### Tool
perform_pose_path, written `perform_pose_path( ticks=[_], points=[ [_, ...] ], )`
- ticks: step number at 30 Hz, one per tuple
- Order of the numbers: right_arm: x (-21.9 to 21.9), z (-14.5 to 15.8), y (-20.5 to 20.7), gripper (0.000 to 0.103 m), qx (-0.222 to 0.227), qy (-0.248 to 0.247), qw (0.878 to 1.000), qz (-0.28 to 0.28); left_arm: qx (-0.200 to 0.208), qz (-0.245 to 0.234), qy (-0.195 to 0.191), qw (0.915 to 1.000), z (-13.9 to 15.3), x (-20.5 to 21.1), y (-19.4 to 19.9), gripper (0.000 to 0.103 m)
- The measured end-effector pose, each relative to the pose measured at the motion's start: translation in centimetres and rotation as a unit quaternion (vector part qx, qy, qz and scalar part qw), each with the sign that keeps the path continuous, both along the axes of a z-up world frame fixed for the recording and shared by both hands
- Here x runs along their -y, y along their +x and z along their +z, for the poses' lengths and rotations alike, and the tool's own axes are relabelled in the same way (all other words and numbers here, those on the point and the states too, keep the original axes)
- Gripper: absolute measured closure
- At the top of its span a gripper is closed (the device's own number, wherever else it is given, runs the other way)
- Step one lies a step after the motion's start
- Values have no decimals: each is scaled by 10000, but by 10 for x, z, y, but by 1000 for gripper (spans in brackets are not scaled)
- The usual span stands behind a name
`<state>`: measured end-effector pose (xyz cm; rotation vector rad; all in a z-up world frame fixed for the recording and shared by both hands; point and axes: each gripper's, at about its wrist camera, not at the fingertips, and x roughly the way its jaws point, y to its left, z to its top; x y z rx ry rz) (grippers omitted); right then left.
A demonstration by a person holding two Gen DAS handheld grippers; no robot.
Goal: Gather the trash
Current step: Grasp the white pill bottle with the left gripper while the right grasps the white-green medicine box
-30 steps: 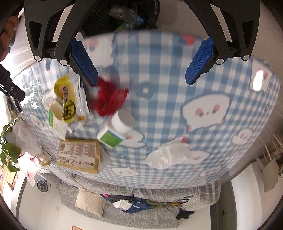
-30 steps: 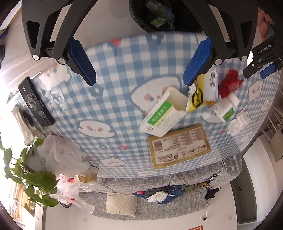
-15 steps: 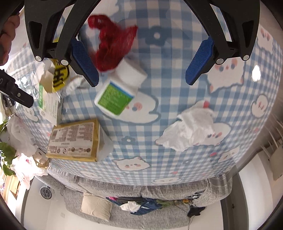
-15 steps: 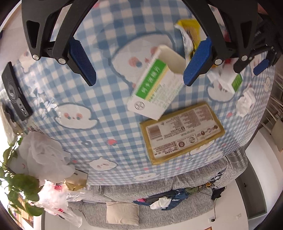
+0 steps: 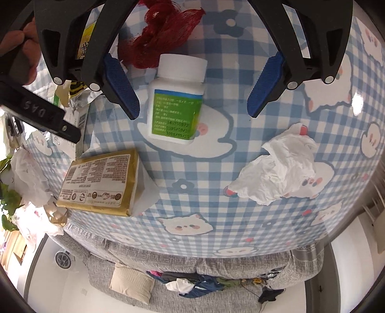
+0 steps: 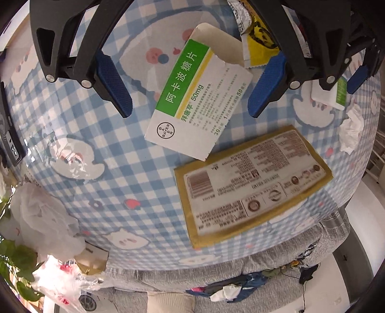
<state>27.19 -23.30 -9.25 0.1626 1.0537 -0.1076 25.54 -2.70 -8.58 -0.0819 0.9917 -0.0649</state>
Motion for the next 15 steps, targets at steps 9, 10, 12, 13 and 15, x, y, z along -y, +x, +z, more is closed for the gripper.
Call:
perform_pose_path(
  ticks=[9, 10, 12, 13, 15],
  points=[
    [1, -5, 0, 27, -69, -24, 10000, 57, -253, 52, 118, 9996, -14, 5, 11, 27],
    [2, -5, 0, 27, -66, -44, 10000, 58, -228, 45, 144, 9996, -14, 6, 10, 29],
    [2, -4, 0, 28, -58, -62, 9999, 54, -208, 55, 217, 9995, -14, 7, 10, 35],
    [2, -4, -1, 28, -49, -67, 9999, 63, -185, 71, 238, 9995, -14, 7, 10, 41],
    [4, -3, -1, 31, -16, -70, 10000, 47, -143, 49, 221, 9996, -13, 7, 10, 58]
  ],
)
